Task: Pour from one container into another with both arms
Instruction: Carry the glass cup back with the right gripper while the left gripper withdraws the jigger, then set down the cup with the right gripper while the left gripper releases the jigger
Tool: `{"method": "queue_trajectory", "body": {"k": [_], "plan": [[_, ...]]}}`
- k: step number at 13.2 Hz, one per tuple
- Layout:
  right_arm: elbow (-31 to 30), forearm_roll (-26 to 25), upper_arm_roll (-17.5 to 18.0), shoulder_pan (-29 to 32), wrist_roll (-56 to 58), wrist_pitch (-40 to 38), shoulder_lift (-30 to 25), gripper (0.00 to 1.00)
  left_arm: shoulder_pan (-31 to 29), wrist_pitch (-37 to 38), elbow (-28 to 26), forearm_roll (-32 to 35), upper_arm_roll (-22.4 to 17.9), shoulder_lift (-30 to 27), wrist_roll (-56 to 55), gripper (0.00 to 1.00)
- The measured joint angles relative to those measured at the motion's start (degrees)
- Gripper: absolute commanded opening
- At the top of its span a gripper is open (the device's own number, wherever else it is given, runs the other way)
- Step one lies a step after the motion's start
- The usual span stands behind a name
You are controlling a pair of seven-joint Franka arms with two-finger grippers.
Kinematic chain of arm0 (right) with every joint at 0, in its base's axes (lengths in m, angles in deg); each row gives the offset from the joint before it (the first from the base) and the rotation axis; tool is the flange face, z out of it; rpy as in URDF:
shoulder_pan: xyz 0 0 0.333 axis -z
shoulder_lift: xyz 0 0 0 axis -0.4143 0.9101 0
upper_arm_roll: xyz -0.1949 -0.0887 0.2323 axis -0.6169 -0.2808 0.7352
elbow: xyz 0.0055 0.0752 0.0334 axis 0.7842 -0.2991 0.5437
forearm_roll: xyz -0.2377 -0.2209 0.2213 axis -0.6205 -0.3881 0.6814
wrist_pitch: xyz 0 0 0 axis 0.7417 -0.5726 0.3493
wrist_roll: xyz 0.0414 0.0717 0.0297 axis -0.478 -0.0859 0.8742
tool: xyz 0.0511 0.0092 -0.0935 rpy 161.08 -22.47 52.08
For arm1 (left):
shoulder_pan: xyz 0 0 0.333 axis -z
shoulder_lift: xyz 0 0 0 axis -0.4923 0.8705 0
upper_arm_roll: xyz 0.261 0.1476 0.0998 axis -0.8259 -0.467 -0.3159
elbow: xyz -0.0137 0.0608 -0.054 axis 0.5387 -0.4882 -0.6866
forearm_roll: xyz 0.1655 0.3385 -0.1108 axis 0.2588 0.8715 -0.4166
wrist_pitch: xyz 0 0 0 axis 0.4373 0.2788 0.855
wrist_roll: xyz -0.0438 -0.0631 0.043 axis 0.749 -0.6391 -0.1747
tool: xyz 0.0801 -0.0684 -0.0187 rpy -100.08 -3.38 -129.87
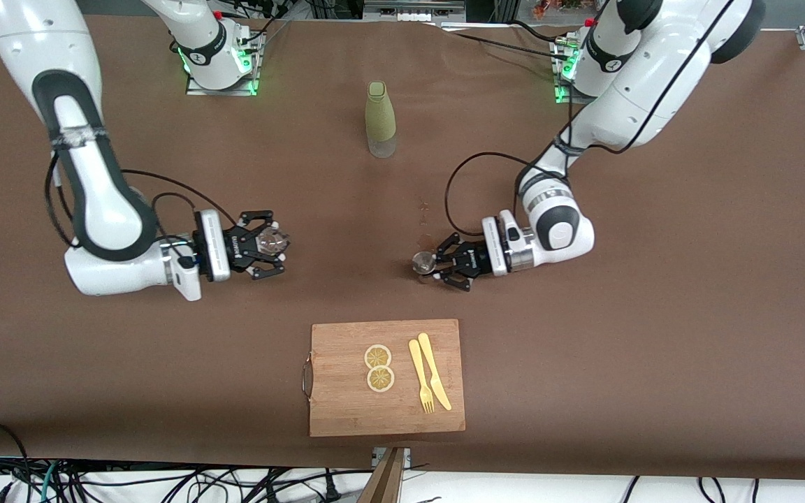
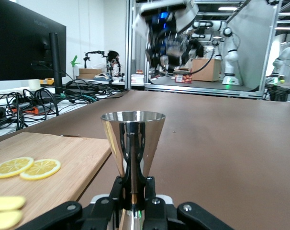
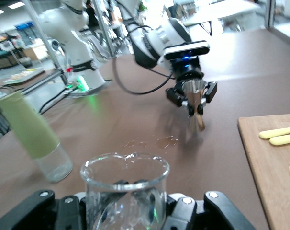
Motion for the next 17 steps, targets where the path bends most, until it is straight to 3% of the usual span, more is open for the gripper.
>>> {"method": "queue_trajectory", "body": {"k": [2,6,11,15,16,17], "plan": [[-0.38,-0.03,-0.13,4.14,6.35,-2.7,3.16,0.0,-3.33,5.74,-2.98,5.92,-2.44,-0.87,0.03,0.0],[-0.55,-0.74,-3.28,10.55,16.19,-3.95,8.48,0.0,-5.97,21.61,-4.83,18.18,-14.69,-0.9,0.07,0.0],[-0.59,-0.9,-8.14,12.46,24.89,-3.8,11.69,0.0,-8.75,35.7,-4.71,28.99,-28.52,-2.27,0.63,0.0],[-0.58,0.3,-8.11,12.92,29.78,-0.98,14.98,0.0,-14.3,44.11,-4.72,34.13,-34.89,-2.36,3.01,0.0],[-0.57,0.88,-8.06,12.91,31.07,-0.29,15.35,0.03,-16.11,45.46,-4.66,35.09,-35.63,-2.3,3.23,0.0],[-0.57,1.42,-8.06,12.91,32.44,0.46,15.45,0.14,-17.92,46.38,-4.55,36.03,-36.03,-2.1,3.61,0.0]]}}
